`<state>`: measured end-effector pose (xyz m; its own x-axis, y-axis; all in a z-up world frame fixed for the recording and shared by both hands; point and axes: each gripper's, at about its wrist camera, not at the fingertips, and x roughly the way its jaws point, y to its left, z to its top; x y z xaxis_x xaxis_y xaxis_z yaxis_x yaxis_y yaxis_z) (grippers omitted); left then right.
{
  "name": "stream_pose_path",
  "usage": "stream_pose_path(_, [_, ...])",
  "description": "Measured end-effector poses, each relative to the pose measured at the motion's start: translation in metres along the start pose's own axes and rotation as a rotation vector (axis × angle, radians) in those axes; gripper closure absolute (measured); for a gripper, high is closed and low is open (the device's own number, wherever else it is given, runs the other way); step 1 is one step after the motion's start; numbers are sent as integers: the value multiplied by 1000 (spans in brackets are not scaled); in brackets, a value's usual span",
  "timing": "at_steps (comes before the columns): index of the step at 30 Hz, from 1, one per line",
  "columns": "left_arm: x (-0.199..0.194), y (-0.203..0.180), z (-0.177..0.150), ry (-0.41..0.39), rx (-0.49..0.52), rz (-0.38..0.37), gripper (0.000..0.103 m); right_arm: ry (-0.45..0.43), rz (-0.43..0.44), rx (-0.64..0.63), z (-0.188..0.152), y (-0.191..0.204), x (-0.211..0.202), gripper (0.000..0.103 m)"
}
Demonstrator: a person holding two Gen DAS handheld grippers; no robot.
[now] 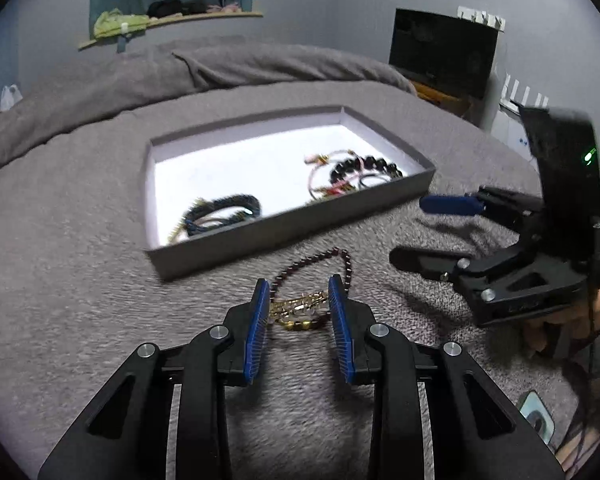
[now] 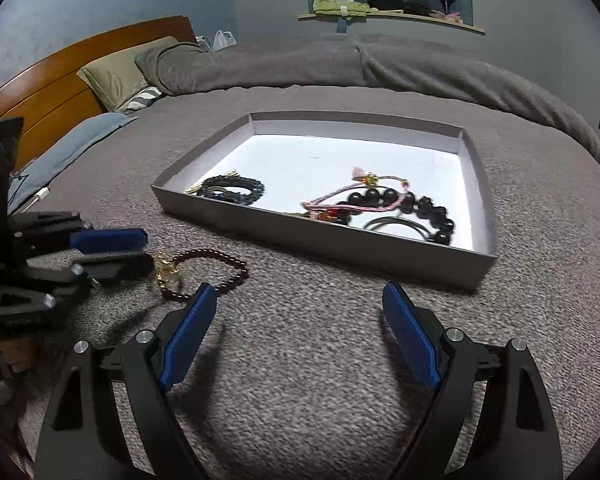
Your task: Organize jewelry
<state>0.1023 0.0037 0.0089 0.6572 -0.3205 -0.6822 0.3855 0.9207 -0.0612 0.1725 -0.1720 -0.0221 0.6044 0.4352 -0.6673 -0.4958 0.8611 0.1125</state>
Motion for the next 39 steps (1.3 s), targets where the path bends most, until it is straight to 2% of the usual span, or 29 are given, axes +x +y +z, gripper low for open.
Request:
stream_pose_path(1, [-3, 2, 0, -3, 3, 7, 78, 4, 3, -3, 1, 2, 2, 19])
stream_pose_path(2, [-6, 5, 0, 0, 4, 19, 78, 6, 5, -4, 1, 3, 3, 19])
stream_pose_path(3, [-7, 9, -1, 2, -1, 37, 84, 8, 9, -4, 3, 5, 5, 19])
stream_pose_path(8, [2, 29, -12, 69, -45, 58, 84, 32, 26, -11, 9, 13, 17, 19])
stream_pose_path(12, [6, 33, -20, 85, -54, 41, 65, 53, 38, -22, 14, 21, 26, 19])
stream_pose_path(14, [4, 32, -22, 82, -50, 7, 60, 70, 47, -31, 16, 25, 32, 19])
stream_pose_path(15, [3, 31, -23, 82, -47, -12, 46, 84, 50, -36, 17, 27, 36, 19])
stream_pose_path(16, [1, 29, -25, 74, -35, -27, 37, 92, 52, -39, 18, 28, 39, 19])
stream_pose_path(19, [0, 21, -28, 70, 4, -43, 37, 129, 61, -54, 19, 32, 50, 19])
stream_pose_path(20, [1, 18, -29, 74, 13, -41, 37, 141, 61, -58, 18, 33, 53, 23])
stream_pose_path(23, [11, 11, -30, 99, 35, -27, 37, 154, 49, -50, 17, 31, 57, 47])
stream_pose_path(26, [21, 10, -30, 120, 31, -10, 37, 152, 55, -39, 17, 29, 56, 62])
stream_pose_path(30, [26, 10, -30, 131, 23, 5, 50, 145, 73, -60, 15, 33, 54, 91])
stream_pose_path(32, [25, 9, -30, 128, 27, 13, 50, 128, 76, -78, 14, 36, 49, 94])
stream_pose_path(39, [13, 8, -26, 85, 38, 39, 50, 63, 88, -73, 17, 35, 32, 95])
